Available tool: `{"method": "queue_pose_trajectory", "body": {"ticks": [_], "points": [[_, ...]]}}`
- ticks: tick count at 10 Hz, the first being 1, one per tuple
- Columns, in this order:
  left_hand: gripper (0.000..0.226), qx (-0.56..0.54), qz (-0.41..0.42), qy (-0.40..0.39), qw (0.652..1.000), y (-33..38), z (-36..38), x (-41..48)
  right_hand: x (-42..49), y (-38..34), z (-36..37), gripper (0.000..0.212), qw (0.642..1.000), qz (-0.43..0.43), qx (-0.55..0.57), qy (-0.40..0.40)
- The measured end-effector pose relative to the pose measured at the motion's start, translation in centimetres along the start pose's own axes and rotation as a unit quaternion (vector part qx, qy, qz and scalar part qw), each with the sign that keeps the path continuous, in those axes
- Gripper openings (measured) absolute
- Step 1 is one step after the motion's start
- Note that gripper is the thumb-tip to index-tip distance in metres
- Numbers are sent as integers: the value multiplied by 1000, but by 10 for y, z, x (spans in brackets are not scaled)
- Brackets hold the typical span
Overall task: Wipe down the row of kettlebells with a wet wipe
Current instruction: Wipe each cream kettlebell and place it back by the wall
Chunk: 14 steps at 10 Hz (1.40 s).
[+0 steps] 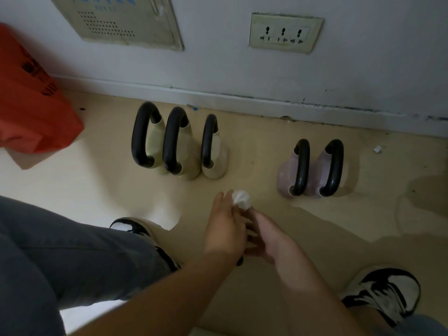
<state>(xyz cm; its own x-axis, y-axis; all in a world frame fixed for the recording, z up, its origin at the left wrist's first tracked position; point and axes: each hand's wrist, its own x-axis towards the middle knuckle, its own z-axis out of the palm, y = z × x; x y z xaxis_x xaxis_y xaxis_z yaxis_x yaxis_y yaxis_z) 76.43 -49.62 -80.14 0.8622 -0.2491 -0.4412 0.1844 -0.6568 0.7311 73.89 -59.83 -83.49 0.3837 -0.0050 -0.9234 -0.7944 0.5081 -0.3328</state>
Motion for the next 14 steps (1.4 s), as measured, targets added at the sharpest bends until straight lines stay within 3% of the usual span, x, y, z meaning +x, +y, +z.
{"method": "queue_pose_trajectory", "body": {"ticks": [1, 2, 3, 4, 5, 6, 7, 8, 9, 10, 11, 12, 13, 14], "points": [[55, -68, 80, 41, 994, -25, 21, -48, -4, -3, -1, 35, 1000, 1, 19, 13], [43, -145, 16, 29, 989, -3, 18, -51, 3, -4, -2, 45, 1000, 4, -3, 28], [34, -98, -74, 28, 992, 16, 5, 22, 8, 7, 2, 53, 1000, 8, 18, 2], [38, 1, -111, -20, 994, 30, -7, 59, 5, 9, 5, 48, 998, 4, 49, 35], [44, 0, -12, 9, 1000, 4, 9, -9, 9, 8, 6, 52, 997, 15, 69, 17], [41, -37, -80, 70, 994, -26, 11, -82, 3, 5, 4, 47, 996, 32, 75, 19], [24, -124, -185, 39, 974, -18, 5, -86, 0, 6, 5, 40, 997, 20, 72, 7], [31, -267, -257, 7, 929, 19, -6, -30, -5, 7, 8, 43, 998, 16, 55, 8], [37, -262, -261, -12, 929, 37, -9, -9, -5, 8, 10, 53, 999, 14, 52, 5], [31, -81, -207, -18, 975, 2, -14, -61, -4, 5, 10, 47, 997, 18, 77, 26], [30, -109, -211, -34, 971, -17, -38, -69, -4, 5, 12, 41, 997, 15, 76, 19], [34, -110, -216, 57, 968, -8, -58, -15, -4, 5, 14, 39, 999, 12, 36, 38], [39, -30, -43, 91, 994, 15, -64, 18, -4, 5, 13, 36, 999, 7, 45, 26], [34, 153, 168, 13, 974, 28, -52, 36, -1, 7, 10, 42, 998, 4, 64, 20]]}}
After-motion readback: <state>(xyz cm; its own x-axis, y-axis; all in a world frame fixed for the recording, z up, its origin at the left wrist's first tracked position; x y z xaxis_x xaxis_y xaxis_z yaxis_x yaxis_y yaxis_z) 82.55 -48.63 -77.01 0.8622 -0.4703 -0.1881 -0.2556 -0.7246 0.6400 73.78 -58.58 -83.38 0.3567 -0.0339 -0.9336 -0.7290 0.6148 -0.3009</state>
